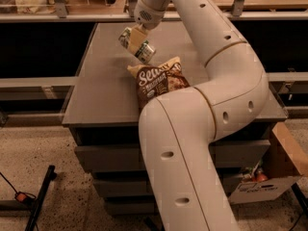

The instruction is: Knock 7up can over

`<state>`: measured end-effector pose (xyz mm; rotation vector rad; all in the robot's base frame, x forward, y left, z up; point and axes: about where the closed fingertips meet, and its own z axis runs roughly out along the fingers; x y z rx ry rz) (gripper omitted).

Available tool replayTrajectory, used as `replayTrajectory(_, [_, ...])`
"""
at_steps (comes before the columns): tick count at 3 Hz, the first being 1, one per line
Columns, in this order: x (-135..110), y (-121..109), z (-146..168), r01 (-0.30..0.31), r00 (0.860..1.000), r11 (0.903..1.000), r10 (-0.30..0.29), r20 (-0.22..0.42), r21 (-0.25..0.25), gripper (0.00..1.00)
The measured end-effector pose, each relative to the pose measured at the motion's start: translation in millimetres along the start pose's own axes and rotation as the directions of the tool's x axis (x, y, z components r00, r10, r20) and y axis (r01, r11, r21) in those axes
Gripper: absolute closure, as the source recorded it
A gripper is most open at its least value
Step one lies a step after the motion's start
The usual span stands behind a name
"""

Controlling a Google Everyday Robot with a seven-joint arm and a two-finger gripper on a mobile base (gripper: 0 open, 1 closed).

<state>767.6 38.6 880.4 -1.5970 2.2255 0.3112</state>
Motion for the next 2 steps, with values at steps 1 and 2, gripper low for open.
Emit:
replayTrajectory(1, [-5.2, -4.5, 7.9, 0.0, 1.0, 1.0, 0.0, 0.014, 0.01, 0.0])
replayTrajectory(2, [-5.2, -4.5, 7.9, 0.0, 1.0, 1.0, 0.0, 0.014, 0.01, 0.0])
